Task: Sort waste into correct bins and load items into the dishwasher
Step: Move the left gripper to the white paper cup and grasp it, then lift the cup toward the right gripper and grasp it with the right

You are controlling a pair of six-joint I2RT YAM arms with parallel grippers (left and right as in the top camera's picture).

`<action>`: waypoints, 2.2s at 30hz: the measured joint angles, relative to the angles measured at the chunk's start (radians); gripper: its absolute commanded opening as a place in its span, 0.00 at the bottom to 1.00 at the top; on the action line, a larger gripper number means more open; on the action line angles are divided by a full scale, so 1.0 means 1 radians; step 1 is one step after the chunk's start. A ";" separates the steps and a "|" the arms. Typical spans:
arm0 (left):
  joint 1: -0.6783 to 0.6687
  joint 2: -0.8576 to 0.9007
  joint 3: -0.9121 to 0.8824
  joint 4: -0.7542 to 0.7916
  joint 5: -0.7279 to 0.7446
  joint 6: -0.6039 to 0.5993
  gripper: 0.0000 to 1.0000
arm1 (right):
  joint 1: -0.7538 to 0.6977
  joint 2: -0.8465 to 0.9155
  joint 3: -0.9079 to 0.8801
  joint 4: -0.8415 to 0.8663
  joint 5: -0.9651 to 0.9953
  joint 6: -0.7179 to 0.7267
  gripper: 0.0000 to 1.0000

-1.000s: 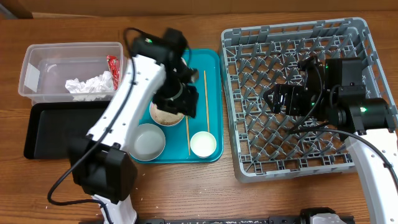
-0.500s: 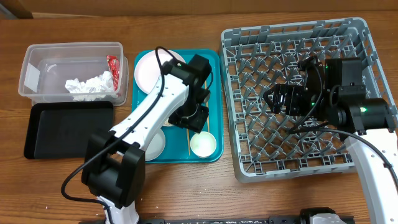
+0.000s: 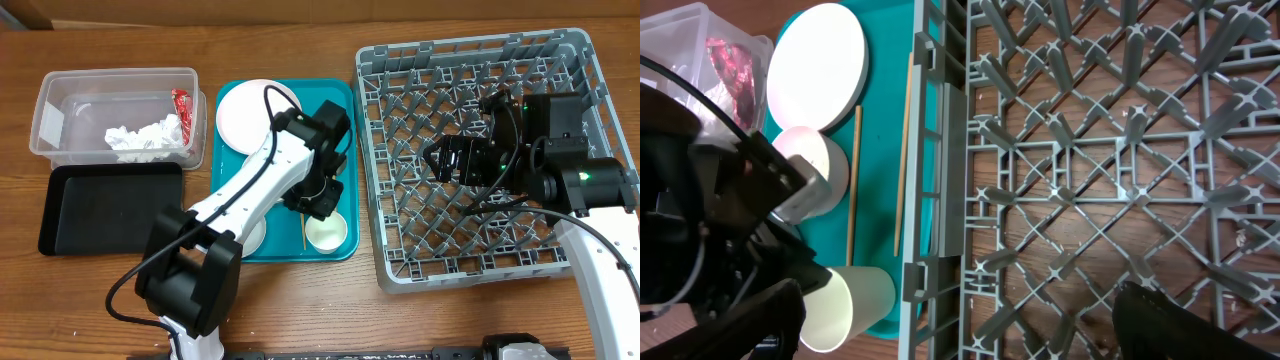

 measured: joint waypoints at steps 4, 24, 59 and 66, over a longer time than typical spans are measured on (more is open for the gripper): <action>-0.005 0.000 -0.040 0.027 0.000 0.000 0.17 | 0.000 0.000 0.000 -0.001 0.000 0.000 1.00; 0.202 0.000 0.124 -0.020 0.532 0.151 0.04 | 0.010 0.020 0.000 0.098 -0.222 0.001 1.00; 0.439 0.000 0.138 0.013 1.405 0.338 0.04 | 0.161 0.220 0.008 0.660 -0.766 0.161 0.84; 0.439 0.000 0.138 -0.002 1.414 0.334 0.04 | 0.197 0.220 0.008 0.719 -0.765 0.164 0.71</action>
